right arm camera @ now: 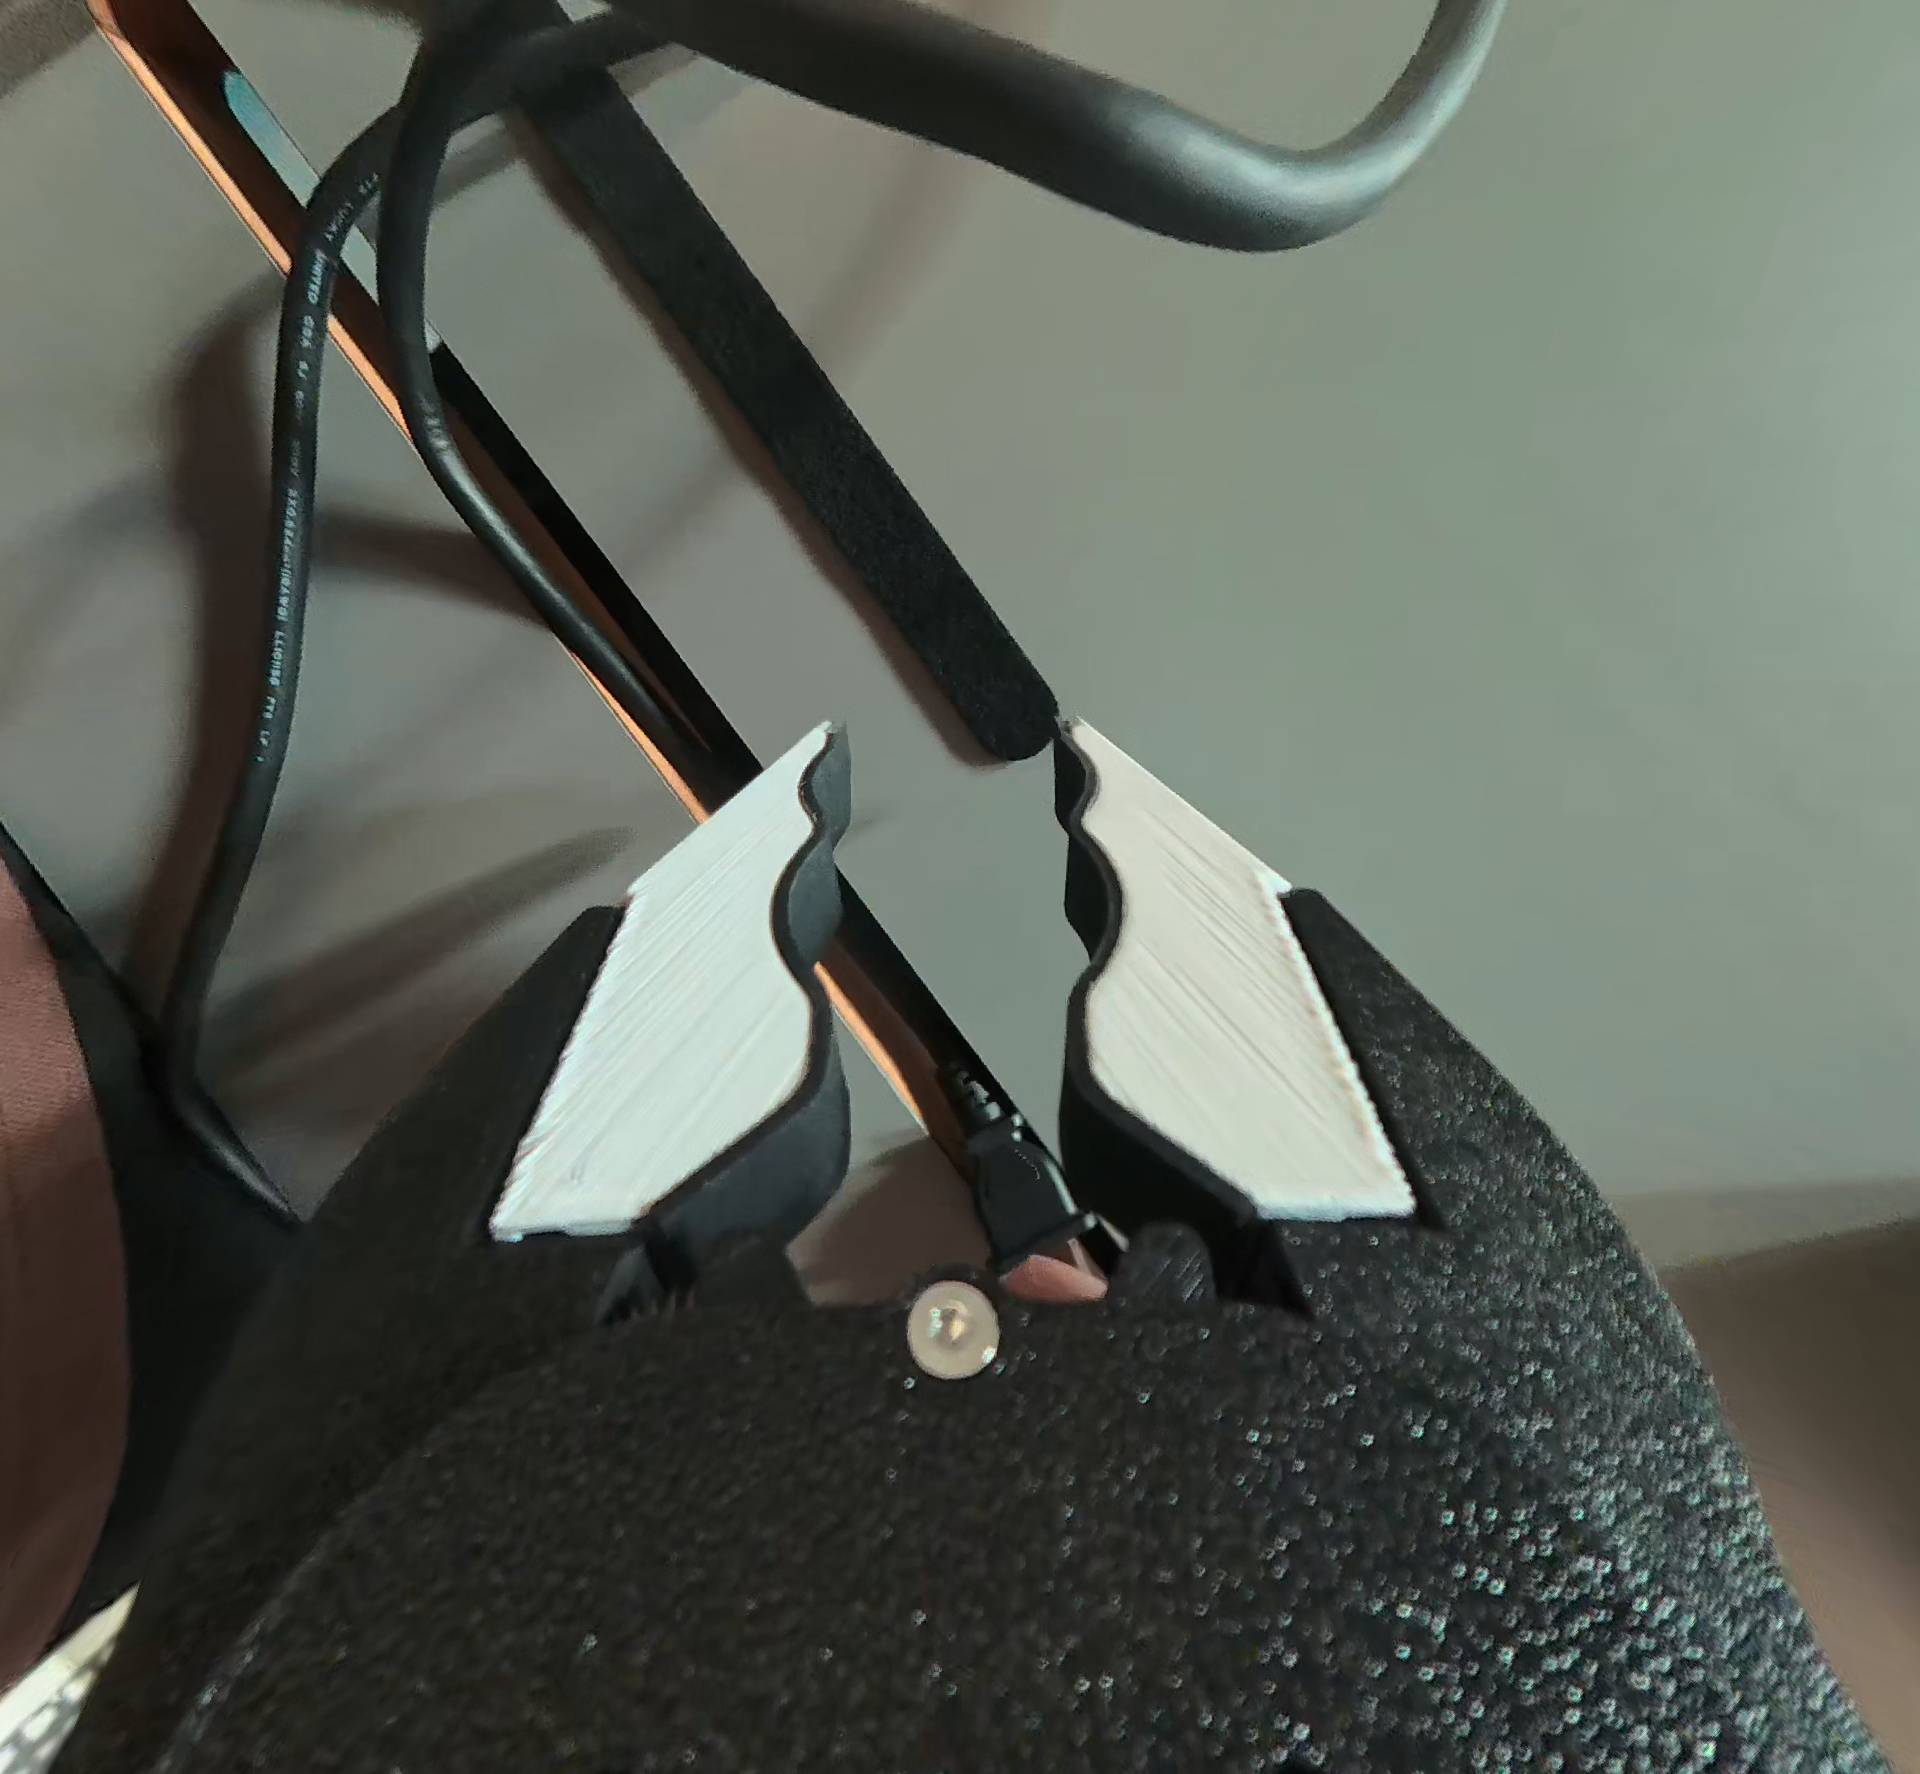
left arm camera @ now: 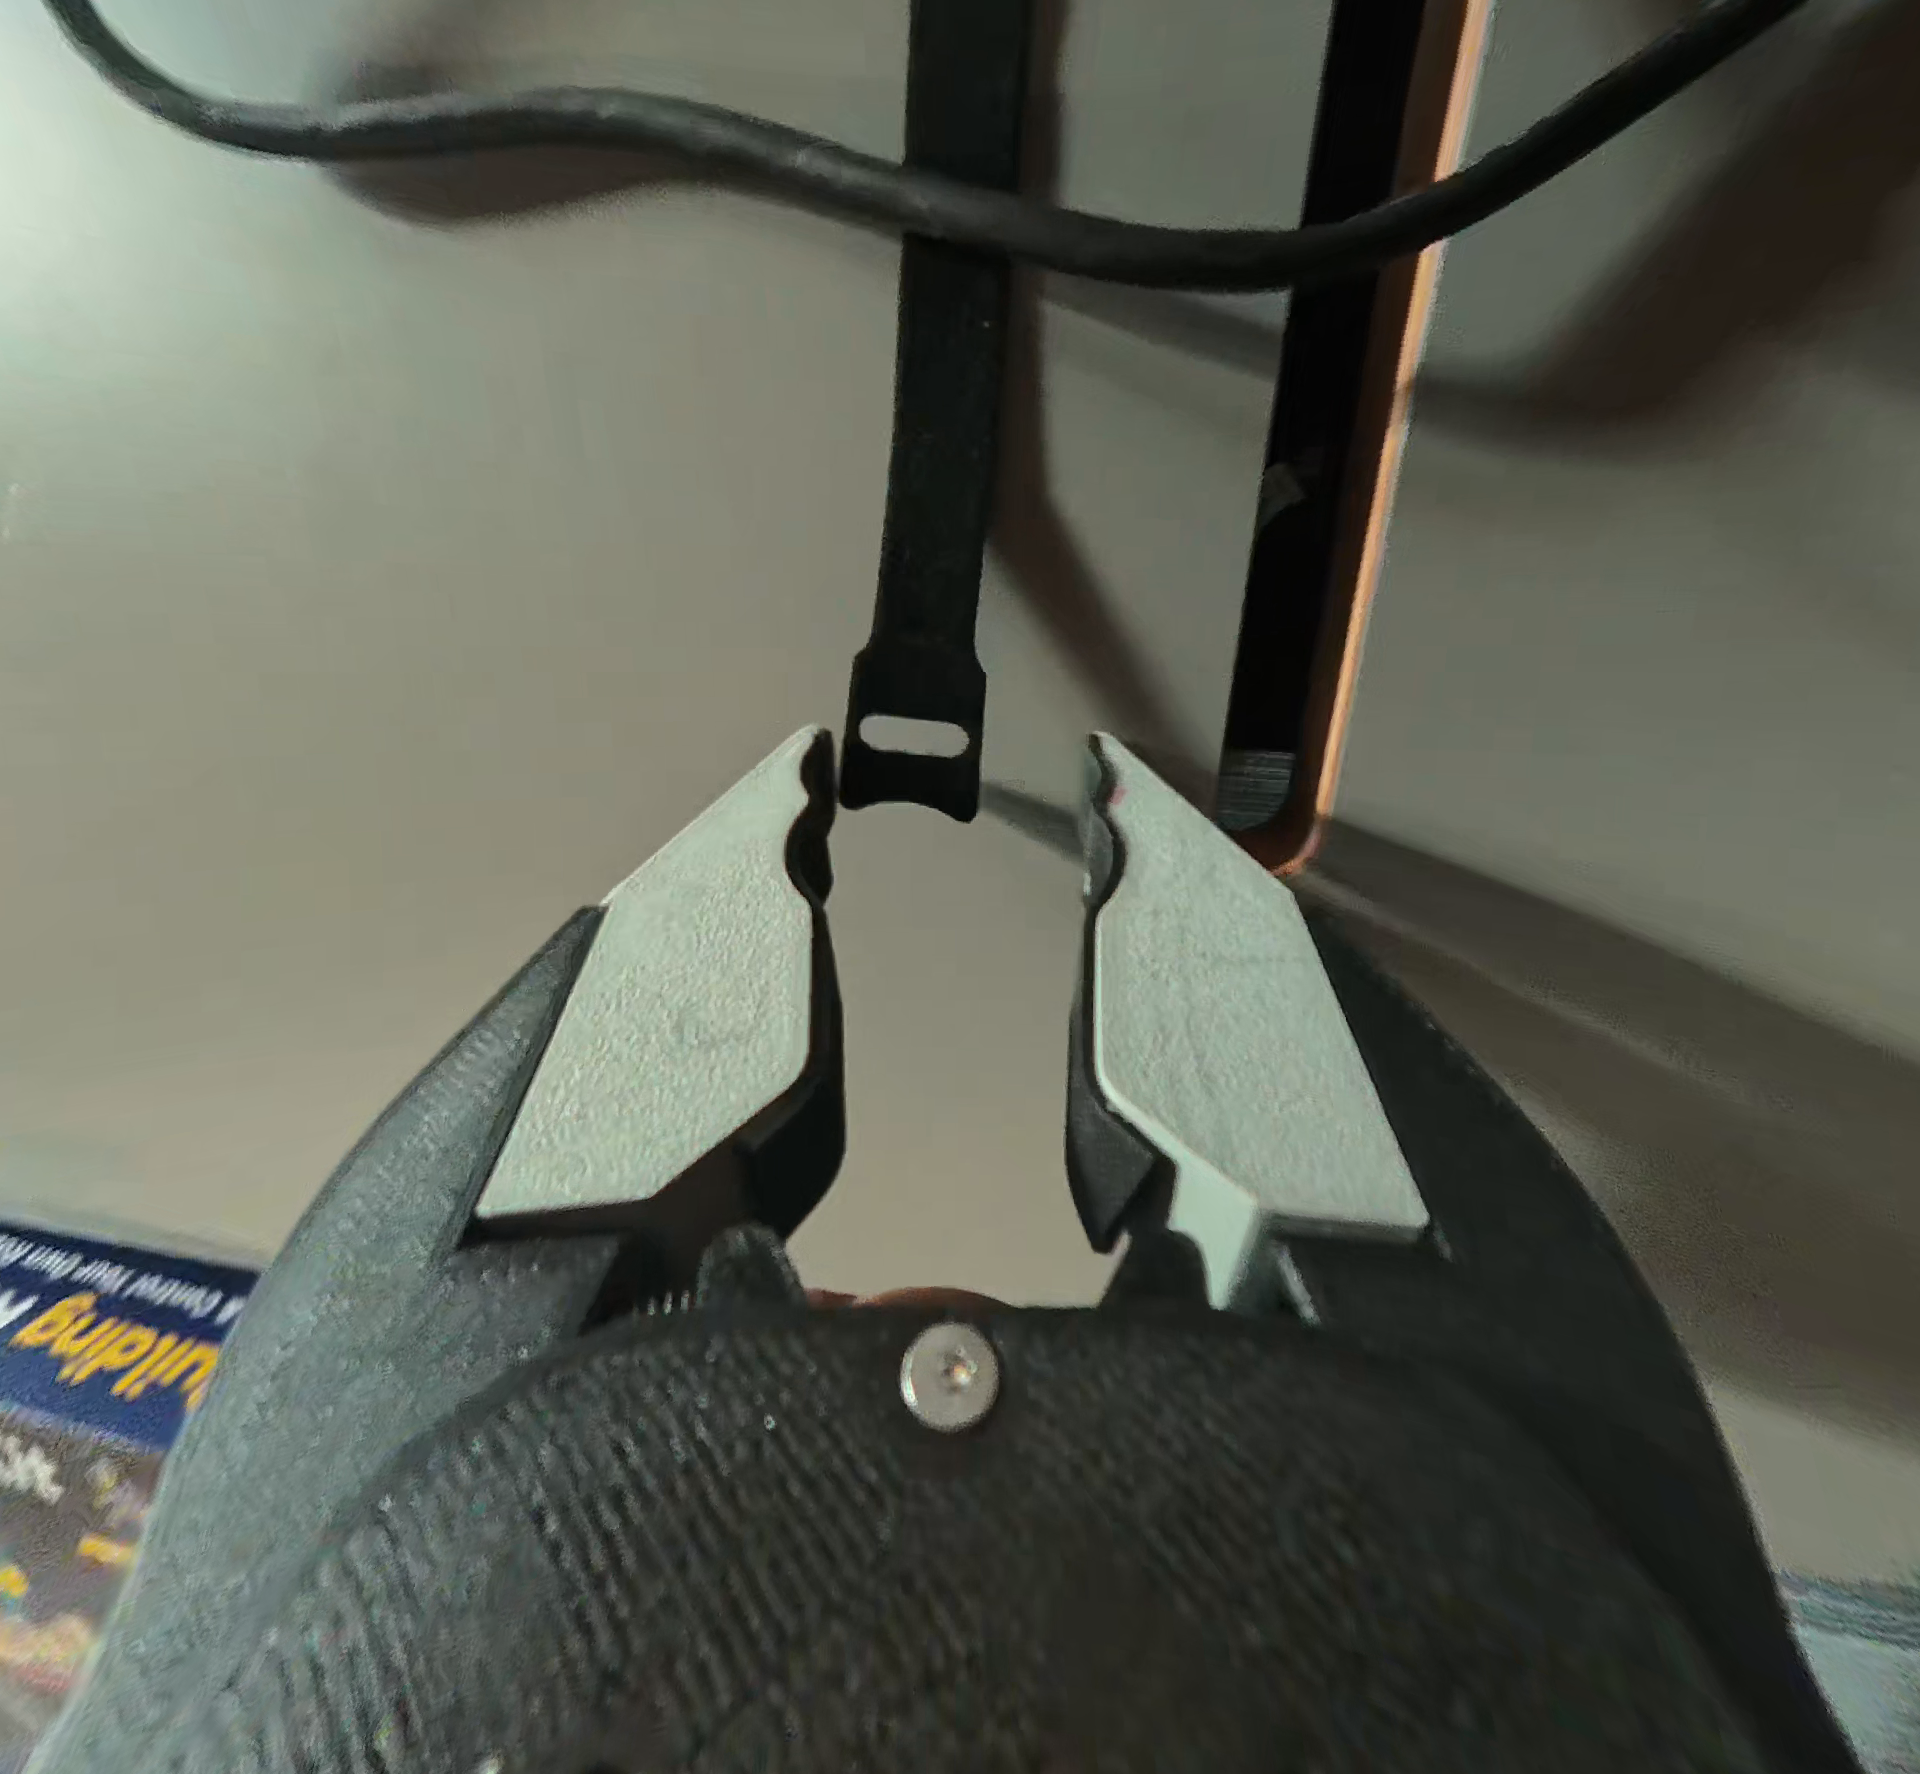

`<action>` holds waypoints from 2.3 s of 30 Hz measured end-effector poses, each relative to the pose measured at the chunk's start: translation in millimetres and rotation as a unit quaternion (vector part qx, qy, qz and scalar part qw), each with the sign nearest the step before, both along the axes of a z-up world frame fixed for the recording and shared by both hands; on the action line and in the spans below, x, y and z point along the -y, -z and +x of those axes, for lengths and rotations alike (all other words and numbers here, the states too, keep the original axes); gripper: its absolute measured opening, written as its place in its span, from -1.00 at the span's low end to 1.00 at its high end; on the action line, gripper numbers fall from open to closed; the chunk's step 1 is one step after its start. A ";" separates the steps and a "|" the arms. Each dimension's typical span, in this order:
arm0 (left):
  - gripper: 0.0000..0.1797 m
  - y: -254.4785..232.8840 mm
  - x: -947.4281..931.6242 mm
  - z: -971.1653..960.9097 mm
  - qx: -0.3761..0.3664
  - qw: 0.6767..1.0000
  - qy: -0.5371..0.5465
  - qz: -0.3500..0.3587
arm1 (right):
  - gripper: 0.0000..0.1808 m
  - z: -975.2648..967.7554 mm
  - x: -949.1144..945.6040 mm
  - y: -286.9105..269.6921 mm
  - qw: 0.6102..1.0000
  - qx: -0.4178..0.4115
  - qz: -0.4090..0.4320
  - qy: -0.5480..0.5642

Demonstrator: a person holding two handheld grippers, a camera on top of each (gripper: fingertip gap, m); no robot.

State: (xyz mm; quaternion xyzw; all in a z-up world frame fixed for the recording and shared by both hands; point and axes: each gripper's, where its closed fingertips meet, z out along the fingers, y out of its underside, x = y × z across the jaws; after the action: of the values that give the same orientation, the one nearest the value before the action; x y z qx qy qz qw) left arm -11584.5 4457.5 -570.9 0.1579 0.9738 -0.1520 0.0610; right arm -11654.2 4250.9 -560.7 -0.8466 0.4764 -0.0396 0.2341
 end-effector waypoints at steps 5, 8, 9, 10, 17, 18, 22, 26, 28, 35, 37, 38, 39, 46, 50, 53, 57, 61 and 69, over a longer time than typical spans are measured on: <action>-0.74 2.4 3.4 -3.1 -0.022 1.000 0.009 0.005 | -0.58 -3.0 -4.3 11.5 0.998 -0.006 -0.035 -0.060; -0.82 1.9 3.1 -4.4 -0.052 0.999 -0.007 0.007 | -0.58 -0.1 -6.0 12.1 0.997 -0.008 -0.035 -0.070; -0.84 0.5 3.2 -8.8 -0.078 0.997 -0.015 0.005 | -0.58 1.6 -7.5 10.7 0.997 -0.008 -0.031 -0.068; -0.85 -1.5 3.6 -14.7 -0.112 0.993 -0.024 0.003 | -0.58 3.4 -8.8 8.8 0.997 -0.003 -0.028 -0.068; -0.85 -19.2 6.5 -43.2 -0.367 0.922 -0.120 0.013 | -0.56 3.1 -27.3 0.9 0.990 0.019 -0.049 -0.133; -0.84 -21.1 6.2 -45.6 -0.404 0.904 -0.138 0.020 | -0.56 3.5 -31.8 1.4 0.988 0.022 -0.054 -0.145; -0.82 -32.8 6.9 -56.9 -0.545 0.813 -0.199 0.048 | -0.54 4.9 -47.7 9.8 0.979 0.026 -0.075 -0.189; -0.82 -40.0 14.2 -51.7 -0.643 0.712 -0.277 0.053 | -0.56 5.7 -63.7 14.8 0.970 0.034 -0.084 -0.226; -0.82 -39.7 17.0 -46.8 -0.671 0.672 -0.310 0.047 | -0.57 6.5 -65.1 14.7 0.968 0.033 -0.086 -0.235; -1.00 -51.5 27.4 -38.2 -0.734 0.574 -0.362 -0.012 | -0.61 2.7 -64.6 14.6 0.963 0.028 -0.083 -0.256; -1.00 -54.1 28.9 -36.4 -0.744 0.555 -0.372 -0.029 | -0.64 1.1 -63.3 14.9 0.965 0.021 -0.072 -0.252; -1.00 -48.8 25.2 -40.2 -0.731 0.572 -0.372 -0.019 | -0.65 1.4 -62.6 14.8 0.965 0.022 -0.069 -0.251; -1.00 -40.8 19.9 -43.0 -0.702 0.608 -0.369 -0.009 | -0.67 1.3 -62.1 14.7 0.966 0.021 -0.068 -0.250; -0.54 -42.9 2.8 -12.7 -0.353 0.888 -0.267 -0.128 | -0.84 -3.8 -63.7 13.4 0.979 -0.017 -0.024 -0.203; -0.36 -35.0 -10.5 -22.3 -0.156 0.975 -0.115 -0.106 | -1.00 -11.6 -65.4 11.2 0.982 -0.080 0.044 -0.166; -0.35 -20.5 -7.0 -17.7 -0.043 0.994 -0.054 -0.083 | -1.00 -18.6 -63.9 13.5 0.978 -0.122 0.076 -0.153; -0.37 -13.7 9.4 -18.0 0.014 0.996 -0.009 -0.085 | -1.00 -14.6 -58.7 12.5 0.981 -0.115 0.072 -0.136; -0.39 -15.7 15.6 -10.4 -0.005 0.995 -0.045 -0.089 | -0.90 -10.9 -50.0 0.6 0.988 -0.078 0.054 -0.120; -0.45 -10.1 8.2 -0.7 -0.165 0.969 -0.176 -0.055 | -0.61 -46.1 -23.0 -5.0 0.990 -0.107 0.097 -0.004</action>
State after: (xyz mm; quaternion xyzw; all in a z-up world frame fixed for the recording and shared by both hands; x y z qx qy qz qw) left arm -11585.2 4449.3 -560.7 -0.0473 0.9729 -0.2165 -0.0662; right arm -11700.3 4274.0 -555.7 -0.8214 0.4965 0.0981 0.2630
